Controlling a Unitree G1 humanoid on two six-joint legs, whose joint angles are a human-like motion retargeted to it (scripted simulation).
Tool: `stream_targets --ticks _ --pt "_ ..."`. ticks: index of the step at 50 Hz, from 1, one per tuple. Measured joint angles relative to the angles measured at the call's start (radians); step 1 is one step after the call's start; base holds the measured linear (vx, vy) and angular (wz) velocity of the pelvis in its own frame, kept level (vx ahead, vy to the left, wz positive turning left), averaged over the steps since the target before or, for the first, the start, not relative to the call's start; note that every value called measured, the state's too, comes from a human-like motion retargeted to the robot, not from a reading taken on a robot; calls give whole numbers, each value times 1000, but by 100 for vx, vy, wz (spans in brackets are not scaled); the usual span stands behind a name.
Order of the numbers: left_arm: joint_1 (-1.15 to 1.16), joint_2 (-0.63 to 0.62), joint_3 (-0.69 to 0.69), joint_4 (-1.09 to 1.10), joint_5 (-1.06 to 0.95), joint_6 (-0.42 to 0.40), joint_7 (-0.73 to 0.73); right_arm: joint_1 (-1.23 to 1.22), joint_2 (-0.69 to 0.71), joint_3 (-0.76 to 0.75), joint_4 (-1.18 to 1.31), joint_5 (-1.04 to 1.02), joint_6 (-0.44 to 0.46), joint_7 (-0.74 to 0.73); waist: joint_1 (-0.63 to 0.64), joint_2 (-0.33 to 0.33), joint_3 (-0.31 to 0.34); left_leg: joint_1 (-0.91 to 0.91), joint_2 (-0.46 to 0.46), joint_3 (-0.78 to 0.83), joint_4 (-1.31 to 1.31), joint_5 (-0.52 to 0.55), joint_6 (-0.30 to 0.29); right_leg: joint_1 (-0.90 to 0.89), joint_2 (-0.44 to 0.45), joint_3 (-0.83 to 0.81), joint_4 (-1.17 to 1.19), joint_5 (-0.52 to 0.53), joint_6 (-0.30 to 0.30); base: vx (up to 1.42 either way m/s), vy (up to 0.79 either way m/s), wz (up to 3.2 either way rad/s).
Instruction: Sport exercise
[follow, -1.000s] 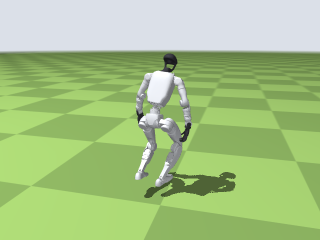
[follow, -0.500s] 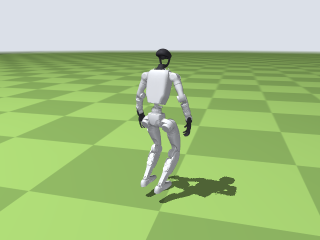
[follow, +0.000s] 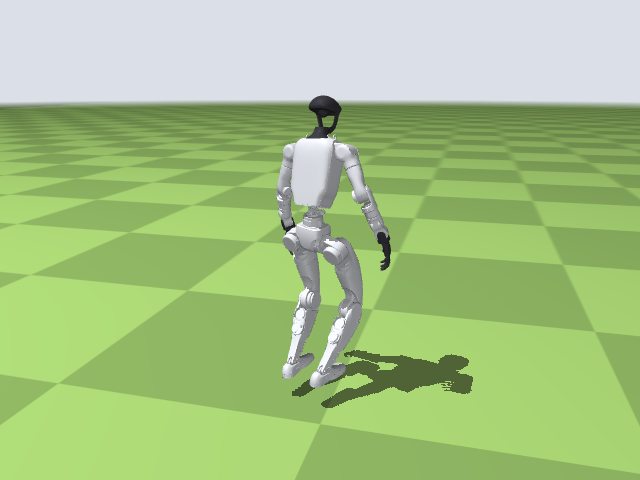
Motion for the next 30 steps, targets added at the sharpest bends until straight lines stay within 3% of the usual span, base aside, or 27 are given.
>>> stream_targets --ticks 13,30 --pt "25 -38 15 61 36 34 -84 26 18 -28 46 -45 30 45 -22 16 -51 0 -39 -12 -55 20 15 -38 -29 26 22 -5 -17 0 0 0" --pt "41 -32 74 132 30 79 -167 38 4 -81 84 -41 58 97 -29 58 -91 10 -23 -34 -65 20 14 -9 -5 19 -18 7 -30 0 0 0"
